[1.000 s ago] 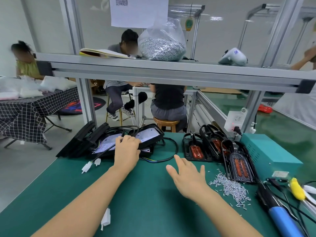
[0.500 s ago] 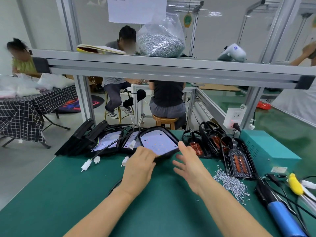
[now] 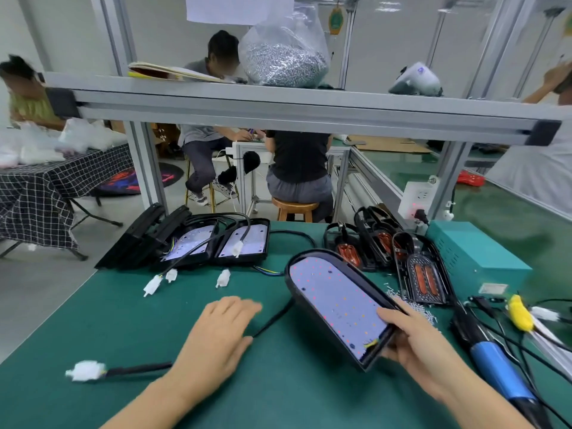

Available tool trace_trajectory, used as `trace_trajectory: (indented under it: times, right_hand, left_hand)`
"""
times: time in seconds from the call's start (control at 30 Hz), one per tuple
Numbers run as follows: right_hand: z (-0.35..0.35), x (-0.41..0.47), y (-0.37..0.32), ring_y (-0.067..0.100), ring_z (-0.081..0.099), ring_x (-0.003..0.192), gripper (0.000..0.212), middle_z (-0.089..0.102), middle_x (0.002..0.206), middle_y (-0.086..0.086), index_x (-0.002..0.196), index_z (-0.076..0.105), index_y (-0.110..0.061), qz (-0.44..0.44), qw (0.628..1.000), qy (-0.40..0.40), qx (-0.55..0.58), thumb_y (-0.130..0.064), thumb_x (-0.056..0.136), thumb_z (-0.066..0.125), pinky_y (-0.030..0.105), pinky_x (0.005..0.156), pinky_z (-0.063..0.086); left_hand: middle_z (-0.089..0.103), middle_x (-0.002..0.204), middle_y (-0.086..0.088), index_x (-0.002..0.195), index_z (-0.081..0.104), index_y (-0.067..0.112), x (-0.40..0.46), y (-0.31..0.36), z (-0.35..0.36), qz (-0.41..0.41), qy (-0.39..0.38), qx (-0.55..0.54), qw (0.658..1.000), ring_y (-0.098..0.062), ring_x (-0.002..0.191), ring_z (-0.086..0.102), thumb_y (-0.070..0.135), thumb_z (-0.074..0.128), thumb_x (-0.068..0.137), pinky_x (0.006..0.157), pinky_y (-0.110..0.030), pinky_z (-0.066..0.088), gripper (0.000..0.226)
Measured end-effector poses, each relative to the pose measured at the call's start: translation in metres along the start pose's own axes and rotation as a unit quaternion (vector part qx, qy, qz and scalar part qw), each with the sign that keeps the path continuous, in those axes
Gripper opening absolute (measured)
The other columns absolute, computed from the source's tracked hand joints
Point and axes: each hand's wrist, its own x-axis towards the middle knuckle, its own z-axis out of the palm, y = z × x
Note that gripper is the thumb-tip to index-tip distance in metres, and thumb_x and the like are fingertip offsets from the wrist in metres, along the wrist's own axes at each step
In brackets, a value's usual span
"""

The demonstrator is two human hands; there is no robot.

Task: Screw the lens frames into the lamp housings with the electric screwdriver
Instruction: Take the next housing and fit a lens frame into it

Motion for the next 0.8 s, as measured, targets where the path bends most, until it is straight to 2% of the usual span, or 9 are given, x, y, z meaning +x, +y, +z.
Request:
trace_trajectory:
  times: [0.03, 0.1, 0.23, 0.33, 0.4, 0.47, 0.6, 0.7, 0.8]
  right_hand:
    - [-0.003, -0.003, 0.001, 0.022, 0.067, 0.063, 0.021, 0.073, 0.092, 0.016, 0.108, 0.066, -0.007, 0.009, 1.0, -0.006, -0.016, -0.003, 0.091, 0.054, 0.033, 0.053, 0.056]
    - [-0.003, -0.007, 0.005, 0.022, 0.067, 0.063, 0.021, 0.073, 0.091, 0.017, 0.108, 0.067, -0.008, 0.027, 0.998, -0.022, -0.045, -0.004, 0.091, 0.056, 0.034, 0.054, 0.056]
    - [0.017, -0.01, 0.014, 0.018, 0.065, 0.064, 0.014, 0.072, 0.083, 0.011, 0.101, 0.069, -0.011, 0.034, 0.993, -0.055, -0.104, -0.01, 0.092, 0.06, 0.03, 0.053, 0.054]
    - [0.029, -0.01, 0.022, 0.012, 0.058, 0.052, 0.007, 0.061, 0.061, -0.003, 0.094, 0.065, -0.012, 0.006, 0.984, -0.032, -0.173, -0.01, 0.094, 0.057, 0.026, 0.049, 0.051]
    - [0.034, -0.01, 0.026, 0.014, 0.057, 0.054, 0.009, 0.06, 0.062, -0.001, 0.089, 0.064, -0.011, -0.009, 0.984, 0.001, -0.177, -0.011, 0.094, 0.057, 0.026, 0.053, 0.05]
    - [0.034, -0.01, 0.026, 0.014, 0.053, 0.06, 0.009, 0.06, 0.065, 0.0, 0.085, 0.064, -0.012, -0.039, 0.97, 0.04, -0.235, -0.014, 0.092, 0.058, 0.026, 0.06, 0.044]
    - [0.024, -0.009, 0.016, 0.008, 0.045, 0.058, 0.012, 0.054, 0.059, -0.009, 0.075, 0.064, -0.019, -0.083, 0.898, 0.072, -0.426, -0.021, 0.086, 0.06, 0.026, 0.057, 0.034]
    - [0.022, -0.01, 0.013, 0.005, 0.045, 0.056, 0.009, 0.055, 0.063, -0.011, 0.081, 0.066, -0.018, -0.072, 0.902, 0.046, -0.422, -0.024, 0.086, 0.063, 0.022, 0.056, 0.035]
    - [0.018, -0.008, 0.01, 0.007, 0.05, 0.067, 0.036, 0.062, 0.073, 0.0, 0.087, 0.067, -0.012, -0.069, 0.902, 0.031, -0.425, -0.047, 0.09, 0.059, 0.026, 0.065, 0.039]
  left_hand:
    - [0.068, 0.097, 0.008, 0.099, 0.07, 0.017, -0.001, -0.005, 0.0, 0.006, -0.008, 0.015, 1.0, -0.01, 0.096, 0.046, 0.019, 0.059, 0.079, 0.081, -0.024, 0.035, 0.023]
    - [0.066, 0.079, 0.012, 0.085, 0.073, 0.021, 0.001, -0.013, 0.001, -0.006, -0.023, 0.018, 1.0, -0.007, 0.082, 0.045, 0.02, 0.042, 0.082, 0.072, -0.023, 0.034, 0.03]
    - [0.067, 0.08, 0.004, 0.092, 0.072, 0.014, 0.009, -0.02, 0.008, -0.139, -0.057, -0.084, 0.985, -0.015, 0.079, 0.059, -0.001, 0.057, 0.085, 0.074, -0.026, 0.04, 0.023]
    - [0.07, 0.085, 0.0, 0.092, 0.07, 0.012, 0.013, -0.024, 0.011, -0.285, -0.046, -0.233, 0.929, -0.016, 0.08, 0.063, -0.012, 0.062, 0.081, 0.077, -0.017, 0.046, 0.028]
    - [0.071, 0.08, -0.003, 0.088, 0.069, 0.015, 0.018, -0.023, 0.014, -0.325, -0.023, -0.268, 0.907, -0.019, 0.076, 0.064, -0.014, 0.062, 0.08, 0.07, -0.009, 0.045, 0.031]
    - [0.071, 0.077, -0.004, 0.085, 0.068, 0.016, 0.023, -0.019, 0.018, -0.329, -0.024, -0.294, 0.897, -0.018, 0.075, 0.065, -0.012, 0.062, 0.081, 0.069, -0.006, 0.044, 0.029]
    - [0.071, 0.081, -0.002, 0.085, 0.067, 0.018, 0.028, -0.012, 0.021, -0.348, -0.031, -0.34, 0.873, -0.019, 0.081, 0.065, -0.013, 0.054, 0.085, 0.073, -0.007, 0.045, 0.034]
    - [0.07, 0.091, 0.006, 0.089, 0.065, 0.025, 0.031, -0.006, 0.016, -0.359, 0.009, -0.353, 0.864, -0.01, 0.086, 0.062, -0.005, 0.055, 0.09, 0.074, -0.004, 0.042, 0.031]
    - [0.063, 0.103, 0.019, 0.097, 0.064, 0.032, 0.031, 0.008, 0.012, -0.312, 0.005, -0.322, 0.894, 0.0, 0.098, 0.055, 0.013, 0.063, 0.089, 0.082, -0.012, 0.039, 0.02]
